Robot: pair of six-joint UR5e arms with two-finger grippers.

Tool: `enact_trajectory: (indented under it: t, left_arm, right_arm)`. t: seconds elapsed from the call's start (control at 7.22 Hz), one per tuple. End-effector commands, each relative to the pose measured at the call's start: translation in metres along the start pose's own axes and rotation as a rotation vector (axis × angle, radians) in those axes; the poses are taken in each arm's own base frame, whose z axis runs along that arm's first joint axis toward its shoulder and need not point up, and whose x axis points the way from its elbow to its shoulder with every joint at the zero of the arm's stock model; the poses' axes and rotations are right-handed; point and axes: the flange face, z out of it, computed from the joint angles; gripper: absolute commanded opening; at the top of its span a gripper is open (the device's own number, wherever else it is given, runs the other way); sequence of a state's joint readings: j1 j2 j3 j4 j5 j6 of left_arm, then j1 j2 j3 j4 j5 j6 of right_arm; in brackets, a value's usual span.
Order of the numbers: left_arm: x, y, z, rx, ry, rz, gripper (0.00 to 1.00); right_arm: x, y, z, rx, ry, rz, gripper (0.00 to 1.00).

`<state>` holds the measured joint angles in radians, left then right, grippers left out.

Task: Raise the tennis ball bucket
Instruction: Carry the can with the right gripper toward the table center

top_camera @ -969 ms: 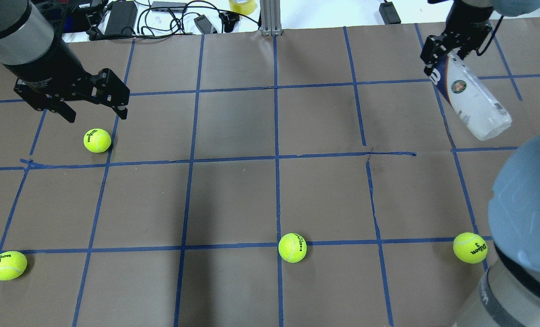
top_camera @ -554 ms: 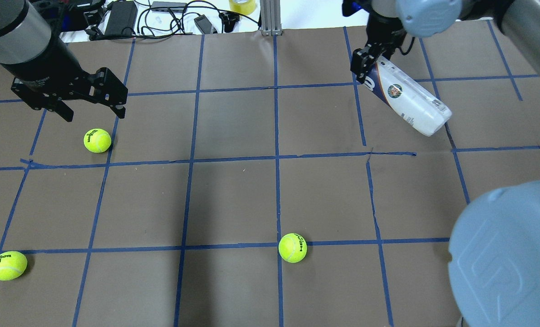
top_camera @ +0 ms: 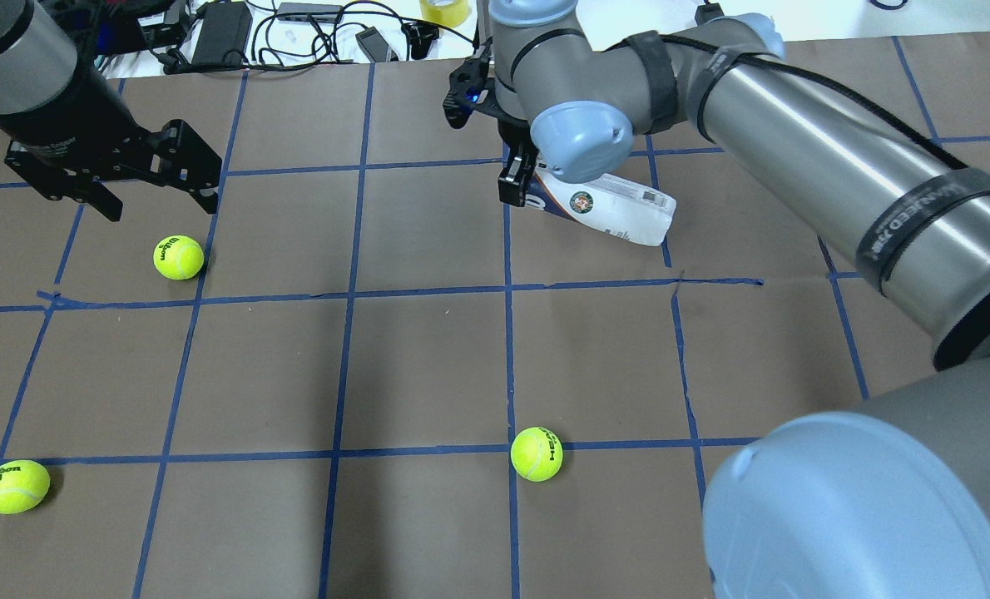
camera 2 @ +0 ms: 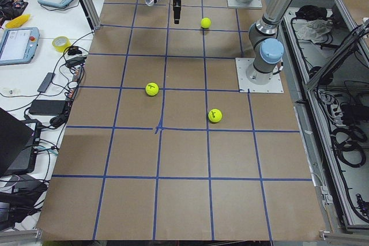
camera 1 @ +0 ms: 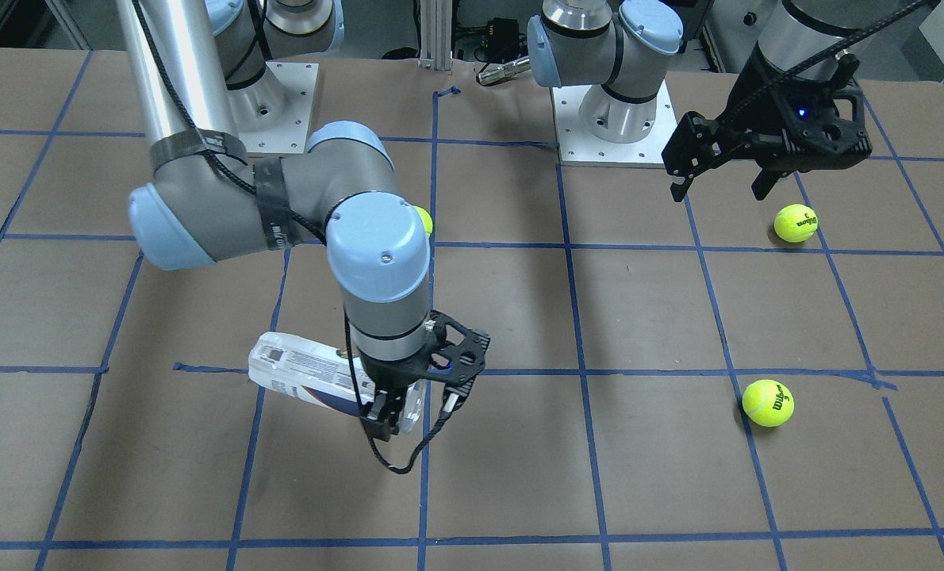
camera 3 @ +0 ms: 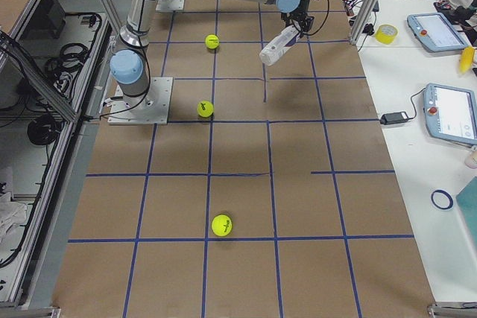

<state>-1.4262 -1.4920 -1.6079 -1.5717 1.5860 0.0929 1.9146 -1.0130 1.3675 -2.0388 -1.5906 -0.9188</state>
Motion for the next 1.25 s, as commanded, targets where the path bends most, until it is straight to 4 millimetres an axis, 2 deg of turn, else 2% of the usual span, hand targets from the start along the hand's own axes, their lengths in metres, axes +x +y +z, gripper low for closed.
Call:
enact_trajectory:
  t: [0.0,0.14,0.28,0.42,0.69,0.83,0.97,1.11]
  left_arm:
    - [-0.007,0.000,-0.002,0.002,0.002,0.001,1.00]
    - [-0.007,0.001,-0.002,0.001,-0.005,0.004,1.00]
    - [-0.007,0.001,-0.002,0.001,-0.007,0.004,1.00]
    - [-0.007,0.001,-0.002,0.001,-0.007,0.004,1.00]
    - [-0.008,0.001,-0.002,0.001,-0.007,0.004,1.00]
    - [-0.007,0.001,-0.001,0.000,-0.007,0.004,1.00]
    - [-0.007,0.001,-0.001,0.000,-0.007,0.004,1.00]
    - [-0.007,0.001,-0.001,0.000,-0.007,0.004,1.00]
  right_arm:
    - [-0.068,-0.061,0.018,0.027,0.073,-0.202,0.08]
    - [-0.070,-0.071,0.023,0.063,0.113,-0.222,0.11]
    - [-0.092,-0.089,0.031,0.078,0.126,-0.286,0.15]
    - [-0.104,-0.102,0.047,0.094,0.140,-0.296,0.15]
    - [-0.106,-0.112,0.069,0.150,0.204,-0.316,0.33]
    - [-0.106,-0.113,0.071,0.153,0.206,-0.321,0.77]
    - [-0.104,-0.109,0.065,0.139,0.216,-0.299,1.00]
    - [-0.094,-0.098,0.071,0.035,0.293,-0.289,1.00]
